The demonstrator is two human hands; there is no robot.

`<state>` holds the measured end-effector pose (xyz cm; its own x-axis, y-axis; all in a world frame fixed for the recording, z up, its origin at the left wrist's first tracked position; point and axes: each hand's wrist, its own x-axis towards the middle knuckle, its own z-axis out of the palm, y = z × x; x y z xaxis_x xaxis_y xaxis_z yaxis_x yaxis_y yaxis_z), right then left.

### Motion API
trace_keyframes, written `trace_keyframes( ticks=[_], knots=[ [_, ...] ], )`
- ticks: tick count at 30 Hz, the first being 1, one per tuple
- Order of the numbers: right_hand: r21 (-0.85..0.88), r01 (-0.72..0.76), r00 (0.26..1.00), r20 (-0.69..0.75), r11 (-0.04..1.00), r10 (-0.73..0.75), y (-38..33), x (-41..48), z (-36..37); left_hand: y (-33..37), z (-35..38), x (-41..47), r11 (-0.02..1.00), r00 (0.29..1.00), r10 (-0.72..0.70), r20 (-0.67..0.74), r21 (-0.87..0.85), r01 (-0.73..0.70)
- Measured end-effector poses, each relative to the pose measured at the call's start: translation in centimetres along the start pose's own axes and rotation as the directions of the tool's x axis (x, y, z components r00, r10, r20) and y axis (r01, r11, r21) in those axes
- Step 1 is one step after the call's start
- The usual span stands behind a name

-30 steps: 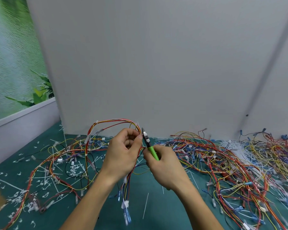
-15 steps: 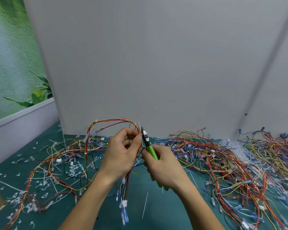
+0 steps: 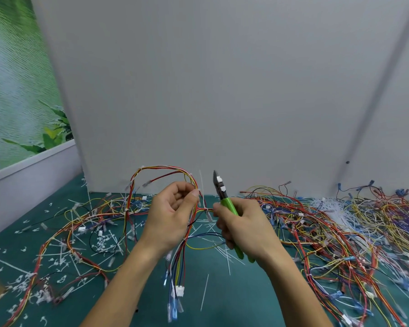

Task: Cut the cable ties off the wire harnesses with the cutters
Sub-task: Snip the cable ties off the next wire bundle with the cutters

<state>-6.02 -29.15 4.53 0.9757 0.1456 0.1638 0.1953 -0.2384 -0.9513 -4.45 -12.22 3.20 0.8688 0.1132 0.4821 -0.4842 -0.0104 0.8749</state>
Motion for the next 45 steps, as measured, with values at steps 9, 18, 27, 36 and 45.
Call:
trace_keyframes(
  ticks=[9, 18, 27, 36, 45],
  knots=[
    [-0.242, 0.091, 0.994, 0.08, 0.966, -0.073, -0.1, -0.3, 1.3, 0.1, -0.1, 0.0, 1.0, 0.999, 0.02, -0.032, -0.003, -0.02],
    [-0.29, 0.093, 0.995, 0.05, 0.952, -0.082, 0.1, -0.5, 1.7, -0.2, 0.0, -0.1, 1.0, 0.999, 0.019, -0.03, 0.022, -0.018],
    [-0.263, 0.122, 0.992, 0.003, 0.957, -0.126, 0.4, -0.3, 2.4, -0.2, 0.1, 0.0, 1.0, 0.999, 0.023, -0.043, 0.017, -0.022],
    [-0.1, 0.024, 0.999, 0.043, 0.995, -0.02, 0.4, -0.2, 2.6, -0.2, 0.0, 0.0, 1.0, 1.0, 0.004, -0.008, -0.011, -0.005],
    [0.356, -0.233, 0.966, 0.189, 0.905, 0.174, -0.3, -0.2, 1.9, 0.3, -0.2, -0.3, 0.994, 0.993, 0.102, 0.054, 0.023, -0.103]
  ],
)
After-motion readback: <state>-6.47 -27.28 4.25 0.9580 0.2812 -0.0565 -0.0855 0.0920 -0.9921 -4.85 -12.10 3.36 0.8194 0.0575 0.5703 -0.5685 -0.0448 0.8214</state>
